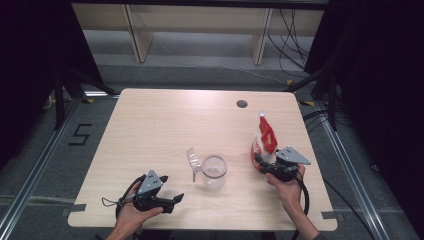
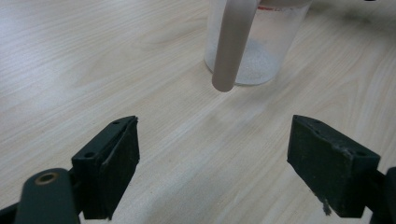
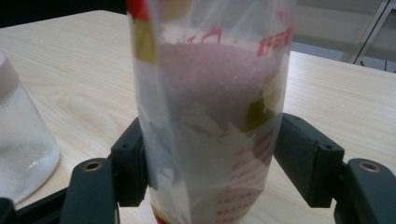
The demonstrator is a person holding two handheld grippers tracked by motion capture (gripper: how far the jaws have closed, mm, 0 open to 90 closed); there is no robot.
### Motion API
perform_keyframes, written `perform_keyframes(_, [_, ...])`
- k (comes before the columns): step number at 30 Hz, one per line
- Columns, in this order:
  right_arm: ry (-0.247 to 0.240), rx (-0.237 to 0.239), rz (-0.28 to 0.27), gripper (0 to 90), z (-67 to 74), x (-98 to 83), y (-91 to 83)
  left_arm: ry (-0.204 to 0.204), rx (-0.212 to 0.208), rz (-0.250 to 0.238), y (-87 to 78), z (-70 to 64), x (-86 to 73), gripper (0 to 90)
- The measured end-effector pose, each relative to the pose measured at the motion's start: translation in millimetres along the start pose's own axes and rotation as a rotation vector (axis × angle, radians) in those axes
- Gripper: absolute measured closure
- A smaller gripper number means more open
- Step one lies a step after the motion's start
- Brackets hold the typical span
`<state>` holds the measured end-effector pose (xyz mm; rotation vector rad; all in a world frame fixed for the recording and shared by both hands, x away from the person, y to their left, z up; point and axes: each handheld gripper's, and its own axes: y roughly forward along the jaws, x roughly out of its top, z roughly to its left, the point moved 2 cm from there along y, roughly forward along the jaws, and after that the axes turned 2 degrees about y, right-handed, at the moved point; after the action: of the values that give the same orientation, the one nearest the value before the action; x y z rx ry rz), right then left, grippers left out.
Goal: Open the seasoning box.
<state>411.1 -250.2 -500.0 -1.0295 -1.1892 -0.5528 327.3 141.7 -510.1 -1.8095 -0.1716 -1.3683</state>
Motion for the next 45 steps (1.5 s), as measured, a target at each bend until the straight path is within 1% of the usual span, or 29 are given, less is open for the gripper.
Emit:
perform_keyframes(2, [-0.014, -0.003, 0.021, 35.9, -1.0, 0.5, -2.0, -0.002, -0.002, -0.001, 0.1, -0.7, 0.2, 16.5])
perform_keyframes(3, [-0.029, 0.003, 0.009, 36.4, -2.0, 0.7, -0.9, -0.009, -0.002, -0.002, 0.1, -1.2, 0.1, 16.5])
perform_keyframes(4, [-0.014, 0.004, 0.014, 36.9, -1.3, 0.5, -1.7, -0.009, -0.002, -0.003, 0.1, -1.2, 0.2, 16.5])
perform_keyframes(6, [-0.022, 0.020, 0.008, 37.3, -2.4, 0.8, -0.9, -0.005, -0.003, -0.002, -0.2, -1.1, 0.3, 16.5])
perform_keyframes(8, [-0.018, 0.015, 0.018, 38.0, -2.3, 0.7, -2.5, 0.008, -0.004, -0.002, -0.4, -0.5, 0.6, 16.6])
perform_keyframes(10, [-0.035, 0.025, 0.020, 38.4, -4.5, 1.1, -2.7, 0.015, -0.001, 0.005, -0.9, -0.1, 0.5, 16.7])
perform_keyframes(11, [-0.026, 0.028, 0.018, 38.9, -4.0, 0.7, -2.7, 0.014, 0.002, 0.012, -1.2, -0.1, 0.3, 16.7])
perform_keyframes(12, [-0.035, 0.035, 0.014, 39.1, -5.5, 1.0, -2.5, 0.008, -0.002, 0.009, -0.7, -0.2, 0.2, 16.7])
perform_keyframes(13, [-0.034, 0.033, 0.008, 39.2, -6.0, 0.7, -2.4, 0.020, -0.004, 0.008, -1.0, 0.3, 0.5, 16.7])
perform_keyframes(14, [-0.039, 0.051, 0.017, 39.5, -6.7, 0.7, -3.1, 0.000, -0.008, -0.007, -0.3, -1.3, 0.7, 16.7])
perform_keyframes(15, [-0.030, 0.058, 0.033, 39.7, -6.9, 0.8, -4.2, -0.004, -0.008, -0.011, -0.1, -1.7, 0.8, 16.7])
perform_keyframes(18, [-0.062, 0.069, 0.035, 40.4, -10.3, 2.3, -4.1, 0.003, -0.008, -0.008, -0.2, -1.6, 0.9, 16.9])
perform_keyframes(21, [-0.051, 0.079, 0.039, 41.0, -10.4, 2.3, -4.5, 0.009, -0.007, -0.002, -0.6, -1.4, 0.9, 17.0])
perform_keyframes(23, [-0.065, 0.082, 0.043, 41.3, -12.2, 2.7, -4.9, 0.012, -0.012, -0.004, -0.4, -1.3, 1.0, 17.2])
perform_keyframes(25, [-0.085, 0.094, 0.038, 41.6, -14.6, 3.3, -4.4, 0.004, -0.013, -0.007, -0.2, -1.9, 1.0, 17.3])
perform_keyframes(26, [-0.081, 0.107, 0.038, 41.8, -15.2, 3.2, -4.1, -0.002, -0.013, -0.005, -0.3, -2.1, 0.7, 17.4])
perform_keyframes(27, [-0.098, 0.108, 0.040, 41.9, -17.1, 3.3, -4.7, -0.007, -0.013, -0.005, -0.3, -2.5, 0.6, 17.5])
perform_keyframes(28, [-0.088, 0.124, 0.039, 41.9, -17.2, 3.1, -4.2, -0.007, -0.013, -0.005, -0.2, -2.6, 0.7, 17.6])
perform_keyframes(30, [-0.101, 0.136, 0.040, 42.1, -20.0, 3.0, -4.5, 0.000, -0.013, -0.005, -0.2, -2.4, 0.9, 17.7])
perform_keyframes(31, [-0.079, 0.135, 0.042, 42.1, -19.0, 2.4, -5.1, -0.001, -0.014, -0.005, -0.1, -2.5, 0.9, 17.8])
perform_keyframes(32, [-0.077, 0.151, 0.042, 42.2, -19.2, 2.2, -5.2, 0.000, -0.013, -0.005, -0.1, -2.5, 1.0, 17.8])
perform_keyframes(36, [-0.113, 0.170, 0.026, 42.5, -23.7, 2.5, -3.8, 0.010, -0.012, -0.004, -0.1, -2.0, 1.3, 17.8])
perform_keyframes(37, [-0.107, 0.166, 0.011, 42.6, -23.4, 2.3, -2.8, 0.010, -0.012, -0.004, 0.0, -2.0, 1.3, 17.8])
perform_keyframes(38, [-0.095, 0.172, 0.013, 42.6, -22.8, 2.1, -2.8, 0.010, -0.012, -0.004, 0.1, -2.1, 1.3, 17.8])
perform_keyframes(39, [-0.097, 0.178, 0.042, 42.8, -23.5, 1.6, -4.7, 0.010, -0.008, -0.003, -0.2, -2.2, 1.4, 17.8])
perform_keyframes(40, [-0.081, 0.184, 0.044, 42.8, -22.8, 1.6, -5.3, 0.010, -0.009, -0.004, -0.2, -2.1, 1.4, 17.8])
perform_keyframes(43, [-0.099, 0.207, 0.023, 43.1, -25.0, 2.1, -3.4, 0.007, -0.013, -0.005, -0.1, -2.0, 1.3, 17.8])
perform_keyframes(44, [-0.104, 0.205, 0.020, 43.1, -25.5, 2.2, -3.5, -0.003, -0.013, -0.006, 0.1, -2.6, 1.1, 17.8])
perform_keyframes(45, [-0.113, 0.195, 0.000, 43.1, -26.0, 2.3, -2.4, -0.001, -0.013, -0.006, 0.1, -2.5, 1.1, 17.8])
